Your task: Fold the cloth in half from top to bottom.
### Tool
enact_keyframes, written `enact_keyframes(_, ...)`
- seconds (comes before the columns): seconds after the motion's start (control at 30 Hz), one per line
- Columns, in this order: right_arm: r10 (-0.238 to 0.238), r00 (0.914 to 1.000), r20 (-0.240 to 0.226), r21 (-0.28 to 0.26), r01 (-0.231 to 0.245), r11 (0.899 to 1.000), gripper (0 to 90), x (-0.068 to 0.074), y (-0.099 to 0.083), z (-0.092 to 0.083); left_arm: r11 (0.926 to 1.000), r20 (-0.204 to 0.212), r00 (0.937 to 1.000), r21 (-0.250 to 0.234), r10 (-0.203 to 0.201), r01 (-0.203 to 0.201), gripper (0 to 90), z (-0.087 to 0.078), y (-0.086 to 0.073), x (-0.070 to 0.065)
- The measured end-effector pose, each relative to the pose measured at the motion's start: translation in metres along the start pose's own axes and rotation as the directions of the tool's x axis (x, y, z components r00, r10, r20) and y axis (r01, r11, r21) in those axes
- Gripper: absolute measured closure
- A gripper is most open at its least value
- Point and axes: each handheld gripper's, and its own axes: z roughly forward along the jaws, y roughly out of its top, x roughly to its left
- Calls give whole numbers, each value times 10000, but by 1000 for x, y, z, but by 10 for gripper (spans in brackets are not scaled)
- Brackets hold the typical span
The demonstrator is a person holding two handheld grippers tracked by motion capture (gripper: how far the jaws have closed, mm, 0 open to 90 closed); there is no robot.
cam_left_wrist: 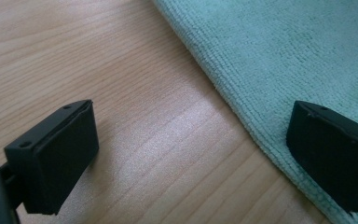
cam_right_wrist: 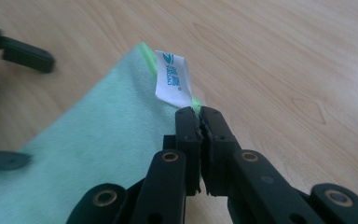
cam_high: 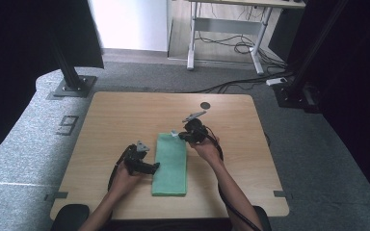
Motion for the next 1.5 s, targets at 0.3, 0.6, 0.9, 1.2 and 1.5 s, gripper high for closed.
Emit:
enact_keyframes(0.3, -831, 9959, -369, -594, 808, 9950, 857, 26, 1, -30, 10000, -1, 10000, -7, -8, 8, 23, 0, 0, 0)
enact_keyframes(0.6, -1547, 9852, -733, -968, 1474, 9843, 857, 57, -17, -56, 10000, -3, 10000, -8, -9, 9, 23, 0, 0, 0)
enact_keyframes(0.9, -1682, 9798, -1083, -922, 1586, 9830, 857, 71, -40, -64, 10000, -5, 10000, 5, 29, -29, 23, 0, 0, 0)
enact_keyframes(1.2, -1427, 9782, -1510, -614, 1348, 9890, 856, 83, -70, -62, 10000, -6, 10000, -15, -7, 7, 23, 0, 0, 0)
enact_keyframes(1.5, -1414, 9737, -1784, -257, 1390, 9900, 855, 98, -91, -54, 10000, -10, 10000, -23, -23, 23, 23, 0, 0, 0)
